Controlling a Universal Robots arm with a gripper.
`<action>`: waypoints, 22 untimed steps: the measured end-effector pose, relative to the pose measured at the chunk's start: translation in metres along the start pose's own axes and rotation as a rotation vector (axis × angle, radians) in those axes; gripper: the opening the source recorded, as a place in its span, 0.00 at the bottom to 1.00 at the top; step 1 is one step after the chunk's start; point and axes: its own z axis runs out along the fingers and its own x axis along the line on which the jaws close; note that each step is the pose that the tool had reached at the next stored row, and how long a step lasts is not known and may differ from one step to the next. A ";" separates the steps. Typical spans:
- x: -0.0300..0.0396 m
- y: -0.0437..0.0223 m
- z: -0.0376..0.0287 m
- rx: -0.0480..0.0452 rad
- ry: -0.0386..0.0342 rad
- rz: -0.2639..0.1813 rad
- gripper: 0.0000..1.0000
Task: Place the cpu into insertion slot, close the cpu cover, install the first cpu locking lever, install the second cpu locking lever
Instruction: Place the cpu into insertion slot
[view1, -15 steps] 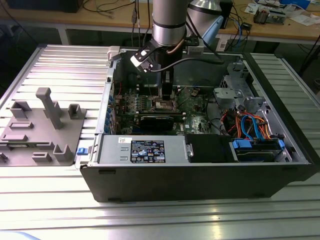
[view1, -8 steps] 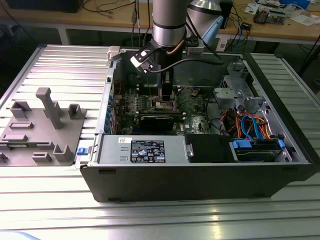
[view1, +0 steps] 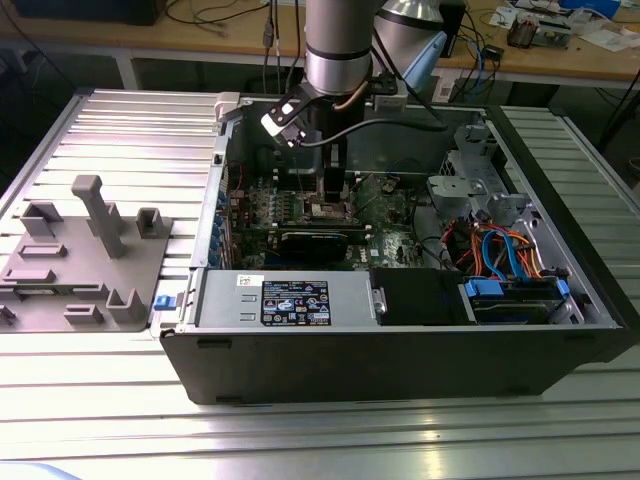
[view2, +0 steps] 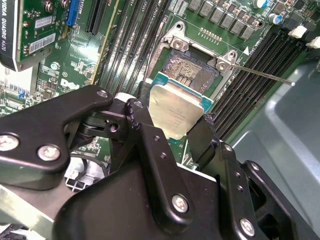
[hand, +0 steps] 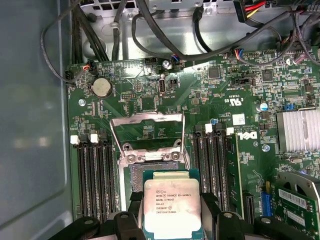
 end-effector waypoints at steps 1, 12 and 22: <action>0.0000 0.0000 0.0002 0.0000 0.0000 0.000 0.54; 0.0000 -0.0002 0.0030 0.0000 0.0000 0.000 0.54; 0.0000 -0.0003 0.0055 0.0000 -0.0001 0.000 0.54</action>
